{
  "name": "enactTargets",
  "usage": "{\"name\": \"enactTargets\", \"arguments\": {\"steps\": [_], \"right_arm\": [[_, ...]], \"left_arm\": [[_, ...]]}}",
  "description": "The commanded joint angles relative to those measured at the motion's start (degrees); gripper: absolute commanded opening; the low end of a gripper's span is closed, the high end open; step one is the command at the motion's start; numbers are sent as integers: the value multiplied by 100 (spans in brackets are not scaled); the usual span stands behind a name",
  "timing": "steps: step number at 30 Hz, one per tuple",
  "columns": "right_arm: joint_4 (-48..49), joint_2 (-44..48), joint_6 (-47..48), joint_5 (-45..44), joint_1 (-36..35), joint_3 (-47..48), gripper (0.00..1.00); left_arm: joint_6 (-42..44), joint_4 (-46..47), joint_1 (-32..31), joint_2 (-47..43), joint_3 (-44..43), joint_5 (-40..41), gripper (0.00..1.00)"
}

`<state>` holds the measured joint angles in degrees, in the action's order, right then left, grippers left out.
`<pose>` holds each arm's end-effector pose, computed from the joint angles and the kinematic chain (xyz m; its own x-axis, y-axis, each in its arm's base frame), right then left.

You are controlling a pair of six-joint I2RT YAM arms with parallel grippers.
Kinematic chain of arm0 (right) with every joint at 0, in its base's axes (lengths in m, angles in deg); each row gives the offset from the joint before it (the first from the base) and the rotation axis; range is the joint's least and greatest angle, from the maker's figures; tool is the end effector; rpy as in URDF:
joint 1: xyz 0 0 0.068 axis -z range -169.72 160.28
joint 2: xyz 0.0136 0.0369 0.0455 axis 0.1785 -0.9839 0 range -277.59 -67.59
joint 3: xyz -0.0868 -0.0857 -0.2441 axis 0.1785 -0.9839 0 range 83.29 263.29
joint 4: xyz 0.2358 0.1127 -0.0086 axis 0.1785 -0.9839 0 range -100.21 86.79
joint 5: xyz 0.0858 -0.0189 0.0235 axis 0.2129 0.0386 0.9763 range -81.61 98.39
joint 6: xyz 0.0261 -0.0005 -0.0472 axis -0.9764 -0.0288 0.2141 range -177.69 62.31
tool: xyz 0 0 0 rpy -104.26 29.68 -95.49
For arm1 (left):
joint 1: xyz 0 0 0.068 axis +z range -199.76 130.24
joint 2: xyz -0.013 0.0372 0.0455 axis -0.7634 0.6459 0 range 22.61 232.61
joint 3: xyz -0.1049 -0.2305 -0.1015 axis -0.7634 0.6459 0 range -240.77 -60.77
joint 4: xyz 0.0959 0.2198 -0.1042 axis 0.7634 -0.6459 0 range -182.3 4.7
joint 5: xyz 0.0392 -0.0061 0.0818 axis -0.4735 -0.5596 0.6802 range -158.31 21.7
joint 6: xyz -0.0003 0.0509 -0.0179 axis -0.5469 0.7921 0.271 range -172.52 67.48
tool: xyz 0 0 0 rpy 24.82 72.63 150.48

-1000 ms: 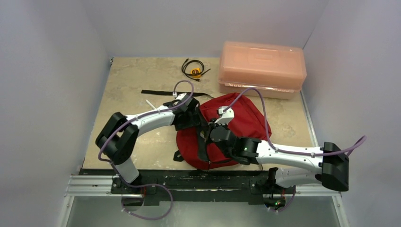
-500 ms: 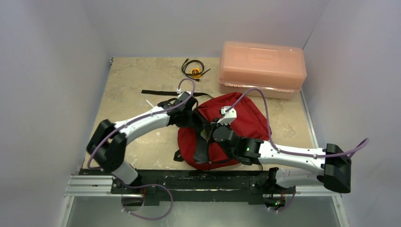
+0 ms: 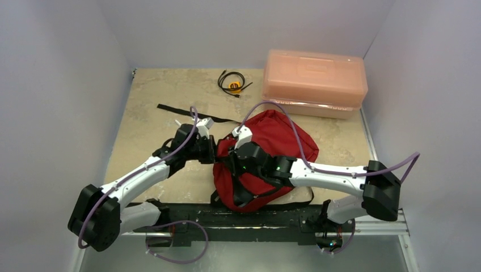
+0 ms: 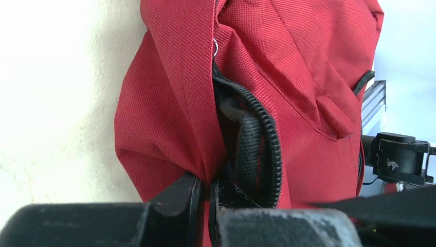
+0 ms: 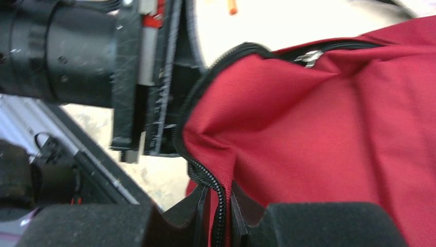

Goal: Pack the student bag
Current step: Adjust the student bag at the center of the board.

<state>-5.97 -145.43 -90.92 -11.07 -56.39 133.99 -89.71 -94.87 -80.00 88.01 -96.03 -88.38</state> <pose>0.1309 0.2736 0.2595 -0.5770 -0.0331 -0.8161 -0.5202 0.7851 0.3360 0.1967 -0.1288 0.2137 -0.8635 -0.1539 -0.4803 0.2248 0.7350 -0.6397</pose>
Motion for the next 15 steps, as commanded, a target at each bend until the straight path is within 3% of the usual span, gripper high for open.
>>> {"name": "enactTargets", "arguments": {"steps": [1,7,10,11,12,15], "right_arm": [[-355,-470,164,1530,41,740,23],[-433,-244,164,1905,51,468,23],[-708,-164,164,1211,62,368,23],[-825,-154,-320,915,67,355,33],[-935,-152,-466,707,67,365,33],[-969,2,-519,372,67,279,24]], "left_arm": [[139,1178,245,-143,192,-662,0],[56,611,466,-581,401,-522,0],[-106,378,466,-741,442,-563,0],[-147,347,466,-799,464,-601,0],[-170,245,466,-867,463,-603,0],[-18,-236,466,-1034,345,-514,0]]}}
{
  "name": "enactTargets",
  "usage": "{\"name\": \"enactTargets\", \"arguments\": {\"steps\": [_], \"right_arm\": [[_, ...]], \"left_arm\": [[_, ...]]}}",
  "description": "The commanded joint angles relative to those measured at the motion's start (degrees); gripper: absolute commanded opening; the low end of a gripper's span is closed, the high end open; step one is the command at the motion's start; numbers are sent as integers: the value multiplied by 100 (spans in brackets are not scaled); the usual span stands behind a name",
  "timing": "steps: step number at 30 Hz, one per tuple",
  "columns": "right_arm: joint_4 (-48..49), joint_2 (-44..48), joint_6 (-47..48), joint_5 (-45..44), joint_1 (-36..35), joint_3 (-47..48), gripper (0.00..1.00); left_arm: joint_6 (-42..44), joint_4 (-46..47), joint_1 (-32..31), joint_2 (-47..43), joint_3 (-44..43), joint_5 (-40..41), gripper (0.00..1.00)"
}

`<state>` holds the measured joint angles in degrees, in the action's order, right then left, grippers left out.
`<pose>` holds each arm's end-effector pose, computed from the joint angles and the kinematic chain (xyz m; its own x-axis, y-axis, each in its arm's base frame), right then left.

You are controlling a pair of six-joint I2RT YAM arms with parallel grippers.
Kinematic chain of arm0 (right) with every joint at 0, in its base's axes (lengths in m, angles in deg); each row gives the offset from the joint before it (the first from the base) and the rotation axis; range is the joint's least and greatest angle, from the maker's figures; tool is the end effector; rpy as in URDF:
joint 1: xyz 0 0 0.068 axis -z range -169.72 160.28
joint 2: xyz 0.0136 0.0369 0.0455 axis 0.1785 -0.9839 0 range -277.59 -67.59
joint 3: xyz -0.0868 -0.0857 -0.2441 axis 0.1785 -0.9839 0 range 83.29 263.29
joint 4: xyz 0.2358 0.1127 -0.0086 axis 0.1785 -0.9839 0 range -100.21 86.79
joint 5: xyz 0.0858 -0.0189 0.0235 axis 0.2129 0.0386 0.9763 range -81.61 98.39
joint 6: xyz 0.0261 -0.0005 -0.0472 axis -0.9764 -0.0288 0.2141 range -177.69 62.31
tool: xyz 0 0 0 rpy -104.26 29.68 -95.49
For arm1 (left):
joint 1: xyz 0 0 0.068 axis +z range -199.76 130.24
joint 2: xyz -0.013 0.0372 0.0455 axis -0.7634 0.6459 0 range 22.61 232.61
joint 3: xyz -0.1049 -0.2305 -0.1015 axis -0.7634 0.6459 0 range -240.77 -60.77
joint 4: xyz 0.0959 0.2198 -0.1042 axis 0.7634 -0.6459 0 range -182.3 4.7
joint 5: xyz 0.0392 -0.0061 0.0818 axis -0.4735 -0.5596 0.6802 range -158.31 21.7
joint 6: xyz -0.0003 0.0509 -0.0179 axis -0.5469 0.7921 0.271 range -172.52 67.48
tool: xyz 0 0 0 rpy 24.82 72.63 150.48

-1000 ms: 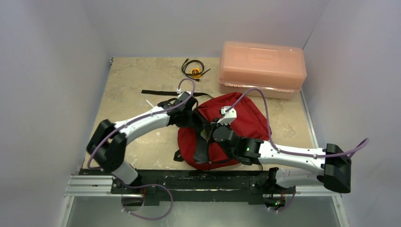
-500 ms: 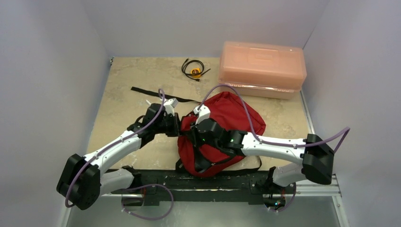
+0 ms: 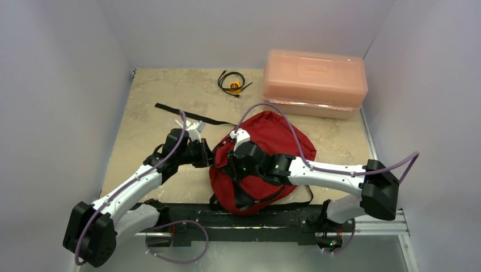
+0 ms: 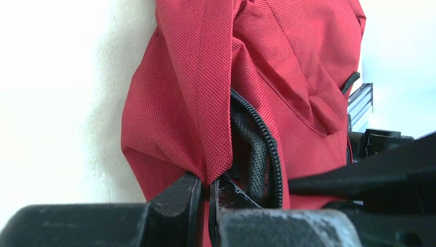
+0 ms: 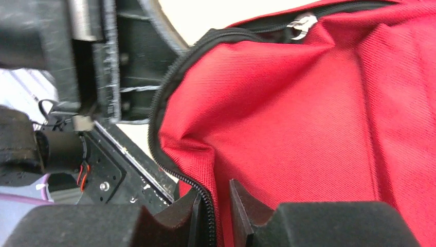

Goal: Pack the student bag
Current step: Adjust the student bag at the center of the board.

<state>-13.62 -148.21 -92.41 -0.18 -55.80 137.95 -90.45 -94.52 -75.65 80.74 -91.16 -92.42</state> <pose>0.1311 0.2825 0.2558 -0.6848 -0.1548 -0.7121 -0.5659 0.7286 0.3858 0.1831 -0.1050 0.2127 -0.8522 -0.2101 -0.4792 0.2134 0.6966 -0.6850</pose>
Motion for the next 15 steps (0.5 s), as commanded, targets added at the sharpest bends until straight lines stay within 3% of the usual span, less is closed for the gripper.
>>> {"name": "enactTargets", "arguments": {"steps": [1,3,5,10,13,15], "right_arm": [[-41,403,-407,-686,8,-212,21],[356,709,-611,-544,50,-455,11],[909,1078,-941,-371,108,-791,2],[1779,1521,-1543,-385,113,-1338,0],[1834,1474,-1515,-389,113,-1325,0],[1845,1440,-1449,-404,114,-1304,0]], "left_arm": [[111,-429,31,-363,-169,-53,0],[177,-650,31,-442,-175,105,0],[140,-848,32,-469,-154,319,9],[-473,-1115,23,-780,72,300,44],[-1086,-1460,-38,-1464,290,358,77],[-1525,-2027,-112,-1888,267,616,87]]}}
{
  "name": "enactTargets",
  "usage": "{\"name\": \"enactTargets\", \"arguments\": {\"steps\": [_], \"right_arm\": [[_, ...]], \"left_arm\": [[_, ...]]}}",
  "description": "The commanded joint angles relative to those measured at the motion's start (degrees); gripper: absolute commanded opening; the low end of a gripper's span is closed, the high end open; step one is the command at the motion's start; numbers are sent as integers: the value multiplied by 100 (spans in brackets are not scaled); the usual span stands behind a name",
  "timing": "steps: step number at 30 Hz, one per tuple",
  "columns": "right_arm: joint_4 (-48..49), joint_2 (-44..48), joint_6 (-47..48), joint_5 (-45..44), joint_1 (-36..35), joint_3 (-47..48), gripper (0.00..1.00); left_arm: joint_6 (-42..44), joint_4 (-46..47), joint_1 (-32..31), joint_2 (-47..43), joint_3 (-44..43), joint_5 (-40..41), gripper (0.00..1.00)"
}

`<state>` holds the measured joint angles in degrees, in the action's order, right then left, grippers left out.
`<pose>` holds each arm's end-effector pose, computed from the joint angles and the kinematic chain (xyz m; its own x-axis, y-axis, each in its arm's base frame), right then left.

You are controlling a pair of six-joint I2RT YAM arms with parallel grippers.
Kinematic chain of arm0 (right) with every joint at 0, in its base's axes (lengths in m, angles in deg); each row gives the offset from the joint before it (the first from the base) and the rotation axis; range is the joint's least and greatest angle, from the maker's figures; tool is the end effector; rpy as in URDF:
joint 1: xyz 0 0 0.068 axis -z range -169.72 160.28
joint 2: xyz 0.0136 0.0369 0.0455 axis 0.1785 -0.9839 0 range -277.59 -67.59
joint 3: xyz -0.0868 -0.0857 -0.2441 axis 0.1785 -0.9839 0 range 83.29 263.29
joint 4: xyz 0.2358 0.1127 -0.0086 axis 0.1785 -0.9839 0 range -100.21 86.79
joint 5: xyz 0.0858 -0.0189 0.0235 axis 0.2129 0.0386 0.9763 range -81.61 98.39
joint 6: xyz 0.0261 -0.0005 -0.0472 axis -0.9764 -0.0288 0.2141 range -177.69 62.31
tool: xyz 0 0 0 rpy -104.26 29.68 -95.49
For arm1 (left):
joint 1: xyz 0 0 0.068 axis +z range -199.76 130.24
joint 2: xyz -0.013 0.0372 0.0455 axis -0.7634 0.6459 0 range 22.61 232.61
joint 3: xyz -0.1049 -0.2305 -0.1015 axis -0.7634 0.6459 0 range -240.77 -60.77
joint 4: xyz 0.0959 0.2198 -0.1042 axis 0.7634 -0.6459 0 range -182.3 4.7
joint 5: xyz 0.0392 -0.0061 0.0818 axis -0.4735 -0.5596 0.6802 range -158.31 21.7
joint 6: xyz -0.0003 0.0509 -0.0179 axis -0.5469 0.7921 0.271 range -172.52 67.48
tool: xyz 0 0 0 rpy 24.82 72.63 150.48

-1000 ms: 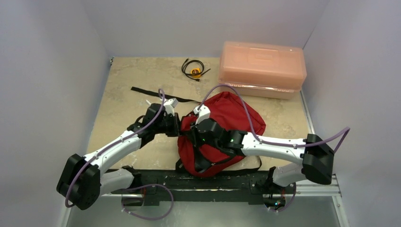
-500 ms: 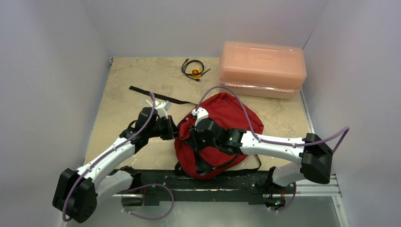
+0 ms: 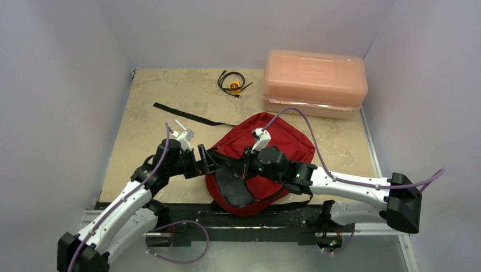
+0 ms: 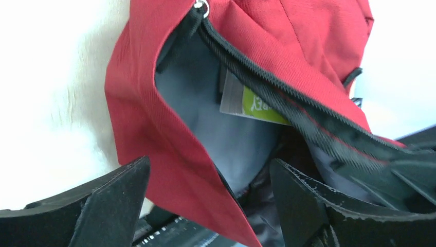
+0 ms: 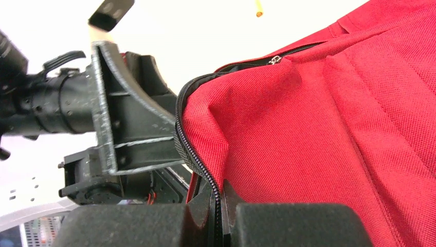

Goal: Pack the student bag
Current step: Adjust the student bag at the center of the board.

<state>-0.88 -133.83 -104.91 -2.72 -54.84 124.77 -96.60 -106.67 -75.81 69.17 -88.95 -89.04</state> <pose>0.1164 0.2347 0.2654 -0.7075 0.1864 -0.6817 -0.4358 0.6444 0.6284 0.1494 -0.0870 0.2162 -0.8685 -0.2997 -0.3948 0.0710 0.7131 -0.6975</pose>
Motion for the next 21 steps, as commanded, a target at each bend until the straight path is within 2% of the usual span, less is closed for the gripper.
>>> {"name": "enactTargets", "arguments": {"steps": [1,6,9,11,12,14,16,19,21], "right_arm": [[569,-9,-155,-149,25,17,0],[561,-17,88,-118,26,49,0],[430,-34,319,-96,26,120,0],[342,-45,495,-119,26,132,1],[287,-61,589,-130,26,157,2],[160,-109,811,-116,27,235,5],[65,-140,887,-65,26,282,6],[37,-214,913,-14,26,327,7],[55,-261,933,-63,26,359,8]], "left_arm": [[-1202,-1145,-165,-867,-37,464,88],[-2522,-2600,-906,-890,-578,1318,88],[-2864,-2469,-1263,-594,-670,1499,84],[-2736,-2265,-1282,-273,-794,1504,73],[-2583,-2253,-1281,-94,-913,1597,64],[-2216,-2305,-1285,187,-1151,1813,37],[-1938,-2543,-1272,334,-1358,2325,17],[-1451,-2609,-1155,389,-1559,2769,0],[-1153,-2579,-936,461,-1702,2790,0]]}}
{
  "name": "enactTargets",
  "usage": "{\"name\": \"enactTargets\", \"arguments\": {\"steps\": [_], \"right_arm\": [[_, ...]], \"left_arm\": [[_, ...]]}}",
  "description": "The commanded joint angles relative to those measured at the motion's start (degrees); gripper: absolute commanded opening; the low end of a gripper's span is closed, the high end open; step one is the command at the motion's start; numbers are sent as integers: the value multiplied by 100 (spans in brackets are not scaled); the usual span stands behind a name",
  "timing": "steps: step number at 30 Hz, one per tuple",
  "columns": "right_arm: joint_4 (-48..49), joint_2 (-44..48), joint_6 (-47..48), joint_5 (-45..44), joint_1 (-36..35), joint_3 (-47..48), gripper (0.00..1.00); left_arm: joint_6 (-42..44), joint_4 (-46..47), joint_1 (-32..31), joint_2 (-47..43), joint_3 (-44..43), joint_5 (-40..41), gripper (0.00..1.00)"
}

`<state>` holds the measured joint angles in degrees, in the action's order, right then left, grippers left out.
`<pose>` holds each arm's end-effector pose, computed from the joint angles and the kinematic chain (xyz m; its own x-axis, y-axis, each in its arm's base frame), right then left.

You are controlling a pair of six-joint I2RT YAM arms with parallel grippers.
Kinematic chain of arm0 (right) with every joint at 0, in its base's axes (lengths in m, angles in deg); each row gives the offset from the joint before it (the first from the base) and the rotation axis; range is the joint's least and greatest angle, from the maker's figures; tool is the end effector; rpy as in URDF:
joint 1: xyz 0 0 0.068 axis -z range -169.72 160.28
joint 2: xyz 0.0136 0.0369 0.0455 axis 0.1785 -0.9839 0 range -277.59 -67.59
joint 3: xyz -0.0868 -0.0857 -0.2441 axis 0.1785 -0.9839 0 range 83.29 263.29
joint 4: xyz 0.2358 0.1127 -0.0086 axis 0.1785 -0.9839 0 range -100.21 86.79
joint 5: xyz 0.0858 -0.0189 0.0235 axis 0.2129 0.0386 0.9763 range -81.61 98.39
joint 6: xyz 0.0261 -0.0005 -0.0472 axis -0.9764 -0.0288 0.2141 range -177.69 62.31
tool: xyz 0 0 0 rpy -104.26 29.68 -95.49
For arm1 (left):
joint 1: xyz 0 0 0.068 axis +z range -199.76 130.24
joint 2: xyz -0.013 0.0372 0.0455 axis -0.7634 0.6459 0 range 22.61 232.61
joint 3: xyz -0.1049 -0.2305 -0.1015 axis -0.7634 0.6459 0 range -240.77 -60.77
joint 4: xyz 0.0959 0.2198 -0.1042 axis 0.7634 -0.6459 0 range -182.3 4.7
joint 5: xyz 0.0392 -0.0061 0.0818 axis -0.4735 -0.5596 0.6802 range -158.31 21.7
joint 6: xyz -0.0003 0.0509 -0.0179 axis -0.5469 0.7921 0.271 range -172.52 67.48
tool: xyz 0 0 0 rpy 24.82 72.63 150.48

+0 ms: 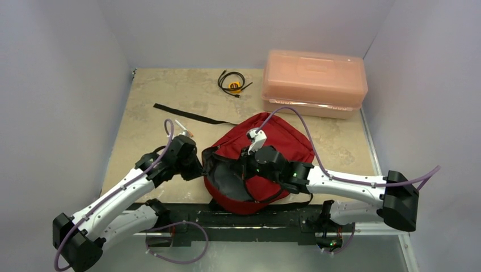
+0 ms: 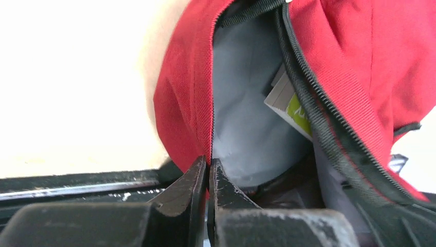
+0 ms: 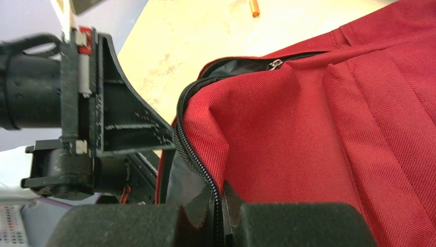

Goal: Pack the student bag
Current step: Adjust the student bag at the center of the board.

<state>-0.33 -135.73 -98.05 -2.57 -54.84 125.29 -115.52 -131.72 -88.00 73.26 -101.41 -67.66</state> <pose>0.1190 0.2404 0.2613 -0.6559 0.0970 -0.7486 -0.5150 0.6677 0.5376 0.1298 -0.1017 0.2428 -0.8442 -0.4692 -0.2593 -0.3044 0.8178 -0.4885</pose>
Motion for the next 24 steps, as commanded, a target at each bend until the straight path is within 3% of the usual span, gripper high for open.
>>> {"name": "enactTargets", "arguments": {"steps": [1,4,6,11,13,18,22,24], "right_arm": [[52,-76,252,-158,26,313,11],[171,-208,329,-375,26,398,23],[196,-426,450,-373,26,589,24],[45,-1107,625,252,26,1365,37],[-110,-1309,672,520,26,1614,50],[-809,-1161,671,1259,24,1849,50],[-1851,-523,671,1306,19,1828,50],[-2540,-221,671,1296,18,1783,50]], "left_arm": [[903,-73,427,103,-551,612,0],[1344,9,860,225,-814,413,0],[1661,98,1013,287,-990,273,0],[1938,289,1038,334,-981,-240,0],[1890,361,1038,253,-785,-440,0],[1729,499,1042,-301,-162,-617,0],[1641,387,1038,-624,66,-628,0],[1669,242,1038,-707,116,-661,6]]}}
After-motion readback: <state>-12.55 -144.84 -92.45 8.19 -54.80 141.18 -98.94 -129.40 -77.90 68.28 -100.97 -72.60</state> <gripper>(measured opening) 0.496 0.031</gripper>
